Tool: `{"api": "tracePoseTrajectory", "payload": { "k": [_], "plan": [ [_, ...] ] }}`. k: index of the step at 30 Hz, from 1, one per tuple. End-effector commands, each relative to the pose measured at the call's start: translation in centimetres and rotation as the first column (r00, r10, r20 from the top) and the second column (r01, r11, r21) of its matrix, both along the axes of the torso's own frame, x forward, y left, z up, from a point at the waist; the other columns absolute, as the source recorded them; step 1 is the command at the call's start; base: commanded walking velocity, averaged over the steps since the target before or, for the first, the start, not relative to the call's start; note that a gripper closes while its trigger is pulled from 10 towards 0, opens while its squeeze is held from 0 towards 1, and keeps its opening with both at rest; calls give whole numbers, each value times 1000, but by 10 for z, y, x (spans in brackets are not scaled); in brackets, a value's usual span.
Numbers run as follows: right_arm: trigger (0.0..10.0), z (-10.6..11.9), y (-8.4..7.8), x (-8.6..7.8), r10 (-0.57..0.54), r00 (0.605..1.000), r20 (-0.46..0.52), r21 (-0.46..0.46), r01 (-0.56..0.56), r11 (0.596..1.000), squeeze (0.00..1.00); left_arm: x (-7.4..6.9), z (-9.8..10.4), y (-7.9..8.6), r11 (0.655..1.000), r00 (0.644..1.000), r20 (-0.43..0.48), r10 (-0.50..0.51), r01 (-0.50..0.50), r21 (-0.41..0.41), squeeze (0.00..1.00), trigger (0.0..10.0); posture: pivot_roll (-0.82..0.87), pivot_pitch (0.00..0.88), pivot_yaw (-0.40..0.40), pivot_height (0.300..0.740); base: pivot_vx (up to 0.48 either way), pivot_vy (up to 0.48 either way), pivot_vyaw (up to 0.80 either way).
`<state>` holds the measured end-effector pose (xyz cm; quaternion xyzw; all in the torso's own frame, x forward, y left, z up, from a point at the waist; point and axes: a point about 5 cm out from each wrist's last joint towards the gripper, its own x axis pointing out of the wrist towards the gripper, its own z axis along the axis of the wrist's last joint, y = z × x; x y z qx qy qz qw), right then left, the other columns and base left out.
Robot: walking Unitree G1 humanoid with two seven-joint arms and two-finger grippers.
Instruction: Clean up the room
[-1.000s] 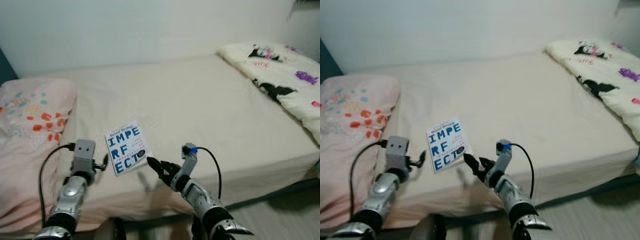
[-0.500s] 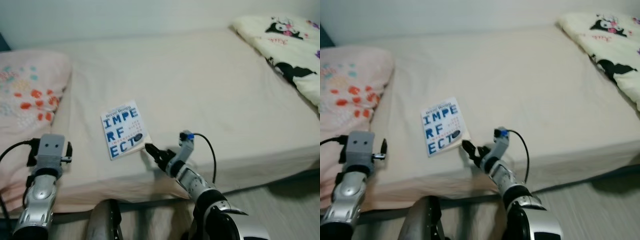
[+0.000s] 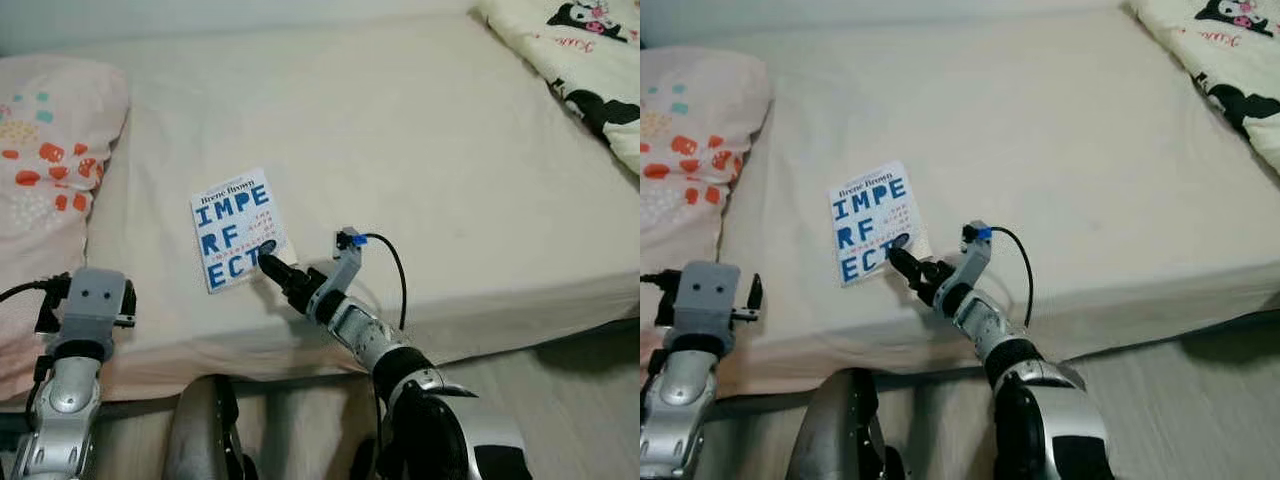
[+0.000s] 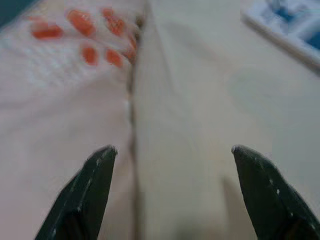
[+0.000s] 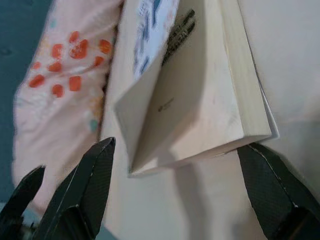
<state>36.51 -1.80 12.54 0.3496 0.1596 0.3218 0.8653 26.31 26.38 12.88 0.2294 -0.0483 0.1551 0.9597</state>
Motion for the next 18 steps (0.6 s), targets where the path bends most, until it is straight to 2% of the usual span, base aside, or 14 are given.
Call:
{"api": "tracePoseTrajectory", "payload": {
  "k": [1, 6, 13, 14, 15, 18],
  "plan": [
    [10000, -8, 10, -5, -2, 998, -69, -41, -1, 999, 0, -8, -6, -2, 1000, 999, -46, 1, -1, 1, 0, 10000, 339, 406, -37, 466, 0, 0, 0],
    [10000, 3, 8, 2, -44, 996, -73, -31, 42, 999, 0, -19, 1, -4, 1000, 998, -60, -2, 2, 7, 0, 10000, 370, 449, -38, 466, 0, 0, 0],
    [10000, 21, 3, 13, -82, 996, -39, -44, 80, 996, 0, -26, 7, -4, 1000, 997, -78, 6, -5, 11, 0, 10000, 380, 469, -41, 466, 0, 0, 0],
    [3686, 26, -1, 17, -106, 994, -21, -62, 105, 993, 0, -28, 7, -7, 1000, 996, -86, 4, -4, 7, 0, 10000, 381, 478, -45, 466, 0, 0, 0],
    [0, 30, -3, 20, -120, 993, -10, -64, 119, 991, 0, -28, 7, -9, 1000, 996, -88, 1, 0, 4, 0, 10000, 380, 481, -48, 466, 0, 0, 0],
    [0, 35, -6, 22, -133, 991, 0, -61, 132, 989, 0, -29, 8, -11, 1000, 996, -90, -4, 4, 1, 0, 10000, 380, 481, -48, 466, 0, 0, 0]
  ]
}}
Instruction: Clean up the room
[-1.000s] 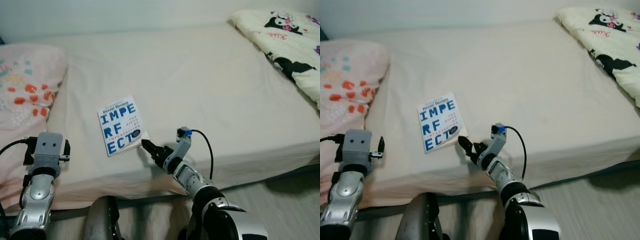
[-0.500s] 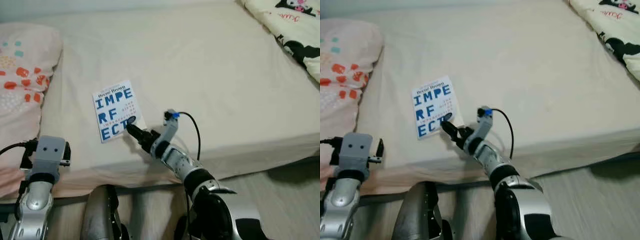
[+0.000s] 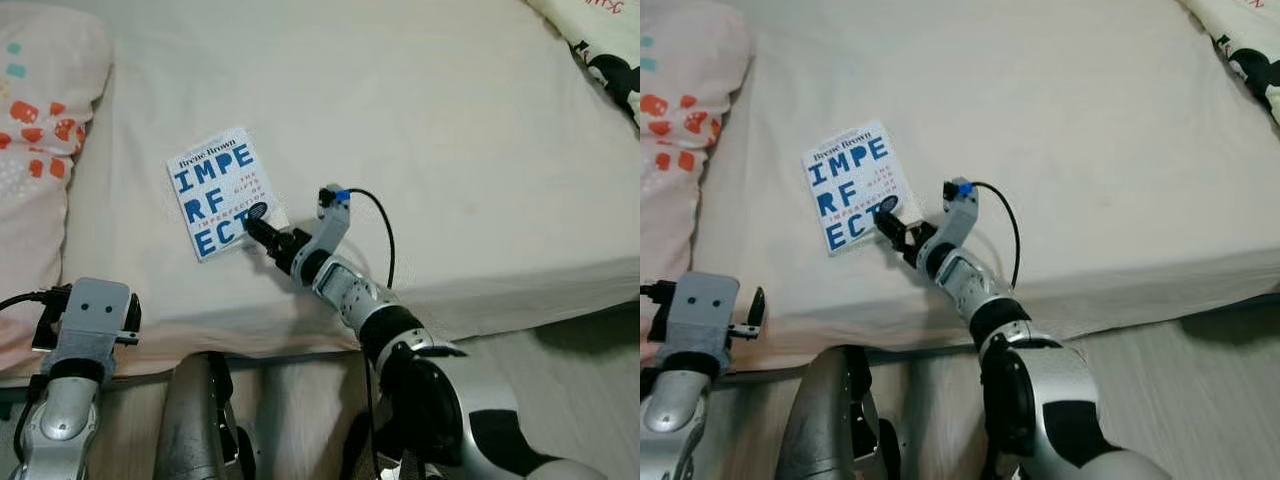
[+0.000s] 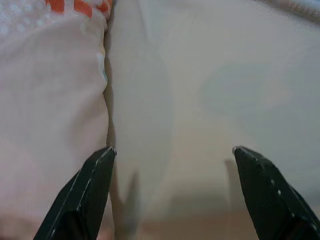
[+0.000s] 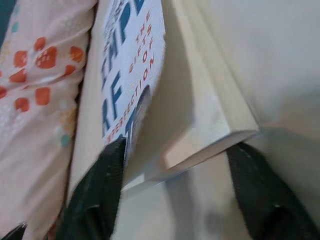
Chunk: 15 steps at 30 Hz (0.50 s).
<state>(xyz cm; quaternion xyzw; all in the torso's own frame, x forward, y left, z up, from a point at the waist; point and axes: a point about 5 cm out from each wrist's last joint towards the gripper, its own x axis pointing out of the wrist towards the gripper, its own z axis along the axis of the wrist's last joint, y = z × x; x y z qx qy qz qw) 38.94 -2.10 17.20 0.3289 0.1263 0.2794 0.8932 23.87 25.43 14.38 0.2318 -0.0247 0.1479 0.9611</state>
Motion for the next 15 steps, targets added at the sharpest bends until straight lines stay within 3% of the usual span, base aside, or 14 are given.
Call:
{"api": "tracePoseTrajectory", "payload": {
  "k": [1, 15],
  "plan": [
    [0, -11, -3, -2, -29, 998, -53, -10, 29, 1000, 0, -5, -7, -2, 1000, 999, -42, -1, 1, 3, 0, 10000, 380, 481, -48, 466, 0, 0, 0],
    [0, -2, -31, 9, -108, 994, -25, -54, 106, 993, 0, -2, -5, -6, 1000, 998, -62, 2, -3, -10, 0, 10000, 362, 460, -62, 466, 0, 0, 0]
  ]
}}
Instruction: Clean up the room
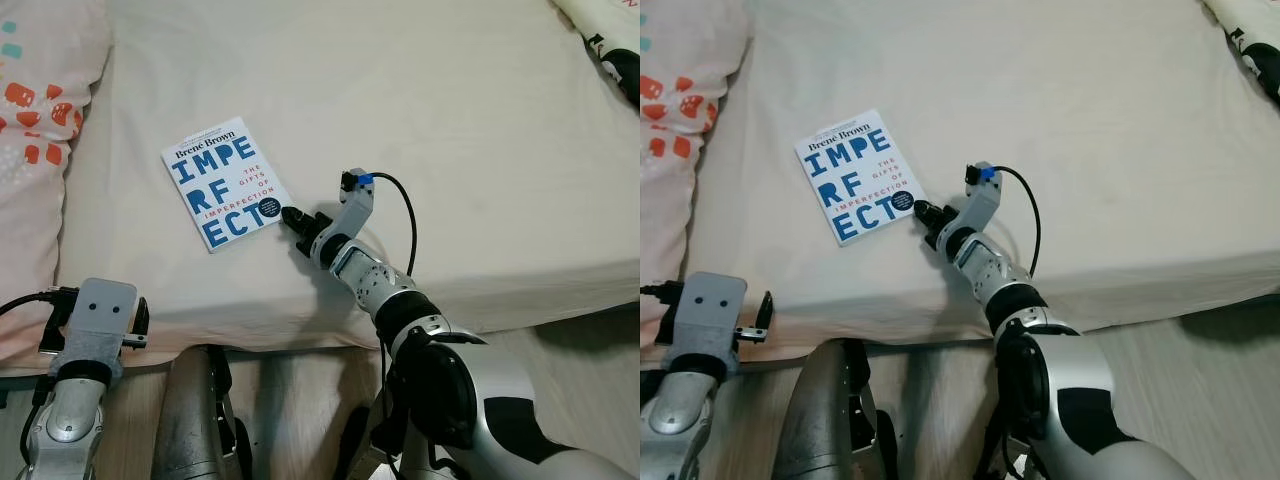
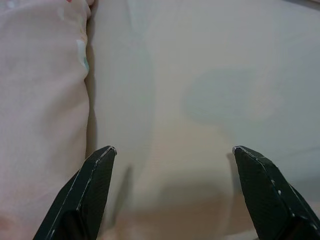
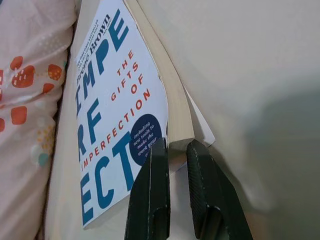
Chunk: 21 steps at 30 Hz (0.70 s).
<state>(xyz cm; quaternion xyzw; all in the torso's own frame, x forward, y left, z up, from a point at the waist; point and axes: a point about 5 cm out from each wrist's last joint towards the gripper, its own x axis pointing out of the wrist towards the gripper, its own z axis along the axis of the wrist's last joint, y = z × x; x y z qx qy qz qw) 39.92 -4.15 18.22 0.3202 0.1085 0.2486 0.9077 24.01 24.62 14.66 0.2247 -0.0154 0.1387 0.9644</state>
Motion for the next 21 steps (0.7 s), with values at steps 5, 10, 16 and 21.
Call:
{"api": "tracePoseTrajectory", "payload": {
  "k": [5, 10, 16, 21],
  "plan": [
    [0, -4, -17, 3, -45, 999, -17, -27, 44, 999, 0, 1, -8, 1, 1000, 999, -36, 17, -17, 3, 0, 10000, 351, 444, -67, 466, 0, 0, 0],
    [0, 12, -26, 8, -46, 998, 50, 51, 44, 998, 0, 12, -7, -5, 1000, 1000, -10, 11, -11, -21, 0, 10000, 327, 402, -79, 466, 0, 0, 0],
    [0, 41, -63, 16, -108, 975, 192, 170, 76, 983, 0, 41, -1, -24, 993, 998, 51, -41, 47, -105, 0, 10000, 238, 292, -87, 466, 0, 0, 0],
    [0, 59, -90, 10, -79, 931, 358, 201, 6, 980, 0, 70, 3, -47, 966, 990, 100, -97, 118, -230, 0, 10000, 156, 191, -75, 466, 0, 0, 0]
  ]
}}
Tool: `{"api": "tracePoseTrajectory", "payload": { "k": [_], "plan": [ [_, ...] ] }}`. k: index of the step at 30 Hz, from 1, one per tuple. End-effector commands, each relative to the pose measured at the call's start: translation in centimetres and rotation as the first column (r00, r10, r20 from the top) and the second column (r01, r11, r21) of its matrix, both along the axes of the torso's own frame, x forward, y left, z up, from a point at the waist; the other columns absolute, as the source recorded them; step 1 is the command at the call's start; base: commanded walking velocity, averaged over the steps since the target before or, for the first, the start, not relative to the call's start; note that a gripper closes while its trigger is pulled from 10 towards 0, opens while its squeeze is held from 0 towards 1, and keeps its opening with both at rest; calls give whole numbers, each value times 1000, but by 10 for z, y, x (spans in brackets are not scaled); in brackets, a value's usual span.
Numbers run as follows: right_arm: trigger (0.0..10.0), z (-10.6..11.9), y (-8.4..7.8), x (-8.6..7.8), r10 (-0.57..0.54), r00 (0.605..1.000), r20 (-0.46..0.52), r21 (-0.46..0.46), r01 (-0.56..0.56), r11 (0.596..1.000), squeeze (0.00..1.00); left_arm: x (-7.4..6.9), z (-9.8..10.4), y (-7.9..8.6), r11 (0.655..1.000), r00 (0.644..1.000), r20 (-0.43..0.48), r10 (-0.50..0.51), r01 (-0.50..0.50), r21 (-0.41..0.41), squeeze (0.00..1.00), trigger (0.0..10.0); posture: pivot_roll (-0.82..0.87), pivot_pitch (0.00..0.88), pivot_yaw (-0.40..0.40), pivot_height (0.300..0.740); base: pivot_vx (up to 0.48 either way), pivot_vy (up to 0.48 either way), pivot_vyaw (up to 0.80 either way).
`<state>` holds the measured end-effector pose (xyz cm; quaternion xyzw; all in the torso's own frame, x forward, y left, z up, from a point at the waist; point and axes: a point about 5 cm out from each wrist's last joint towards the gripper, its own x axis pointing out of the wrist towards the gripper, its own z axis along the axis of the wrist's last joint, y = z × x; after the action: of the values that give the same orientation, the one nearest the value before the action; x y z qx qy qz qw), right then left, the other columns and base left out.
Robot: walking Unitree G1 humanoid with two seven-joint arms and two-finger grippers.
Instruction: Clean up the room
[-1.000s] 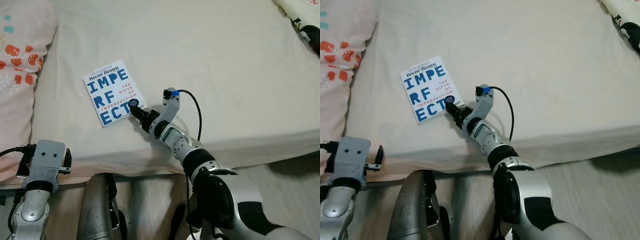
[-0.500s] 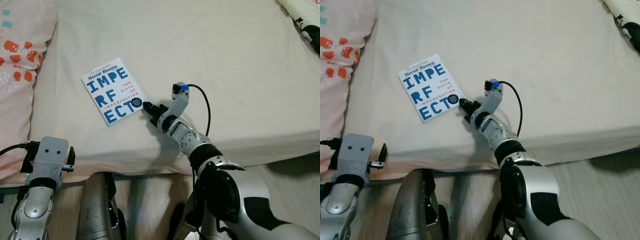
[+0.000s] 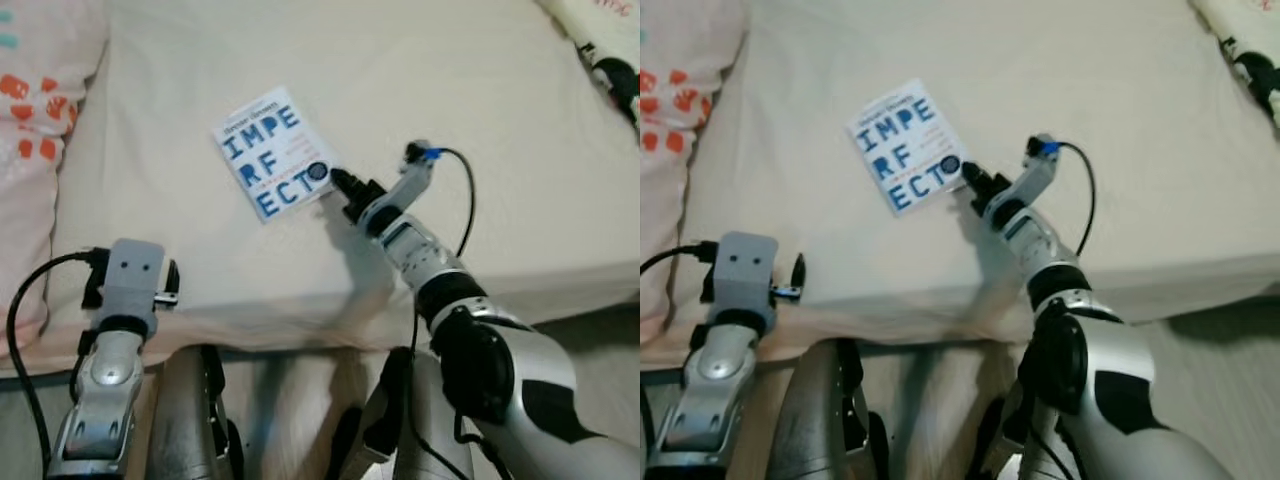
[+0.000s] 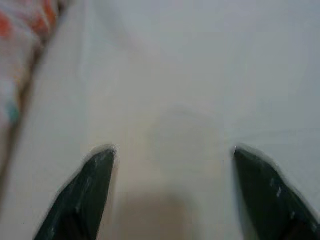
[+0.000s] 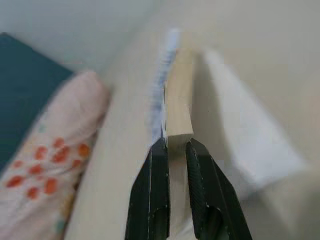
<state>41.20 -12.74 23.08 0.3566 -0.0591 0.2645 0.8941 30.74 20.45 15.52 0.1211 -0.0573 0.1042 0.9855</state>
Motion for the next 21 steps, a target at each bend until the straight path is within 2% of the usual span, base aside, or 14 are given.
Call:
{"api": "tracePoseTrajectory", "payload": {
  "k": [1, 2, 4, 5, 6, 7, 9, 14, 19, 21],
  "plan": [
    [0, 12, -7, -7, 48, 992, 114, 8, -49, 999, 0, 9, -4, -10, 997, 999, 4, -33, 33, -70, 0, 10000, 152, 184, -74, 466, 0, 0, 0],
    [0, 10, -10, -11, 51, 990, 132, -19, -49, 999, 0, 16, -1, -14, 995, 999, 17, -45, 47, -92, 0, 10000, 133, 150, -72, 466, 0, 0, 0],
    [0, 10, -10, -11, 51, 990, 132, -19, -49, 999, 0, 16, -1, -14, 995, 999, 17, -45, 47, -92, 0, 10000, 133, 150, -72, 466, 0, 0, 0],
    [0, -4, -13, -18, 29, 993, 113, -79, -20, 997, 0, 26, 5, -19, 992, 997, 46, -59, 64, -113, 0, 10000, 116, 115, -67, 466, 0, 0, 0],
    [0, -4, -13, -18, 29, 993, 113, -79, -20, 997, 0, 26, 5, -19, 992, 997, 46, -59, 64, -113, 0, 10000, 116, 115, -67, 466, 0, 0, 0],
    [0, -27, -17, -28, -5, 998, 64, -101, 11, 995, 0, 34, 14, -22, 987, 994, 80, -72, 82, -136, 0, 10000, 109, 95, -62, 466, 0, 0, 0],
    [0, -42, -20, -34, -14, 999, 31, -111, 18, 994, 0, 38, 19, -22, 983, 993, 95, -75, 89, -162, 0, 10000, 106, 74, -54, 466, 0, 0, 0],
    [0, -49, -28, -43, -31, 999, 38, -68, 33, 997, 0, 43, 22, -23, 976, 990, 112, -91, 111, -186, 0, 10000, 97, 39, -42, 481, 0, 0, 0],
    [0, -51, -31, -46, -33, 999, 34, -76, 35, 996, 0, 45, 19, -22, 974, 990, 106, -94, 114, -194, 0, 10000, 97, 25, -36, 491, 0, 0, 0],
    [0, -54, -35, -50, -49, 999, 19, -82, 51, 995, 0, 46, 11, -18, 968, 994, 75, -83, 98, -231, 0, 10000, 93, 9, -34, 501, 0, 0, 0]
  ]
}}
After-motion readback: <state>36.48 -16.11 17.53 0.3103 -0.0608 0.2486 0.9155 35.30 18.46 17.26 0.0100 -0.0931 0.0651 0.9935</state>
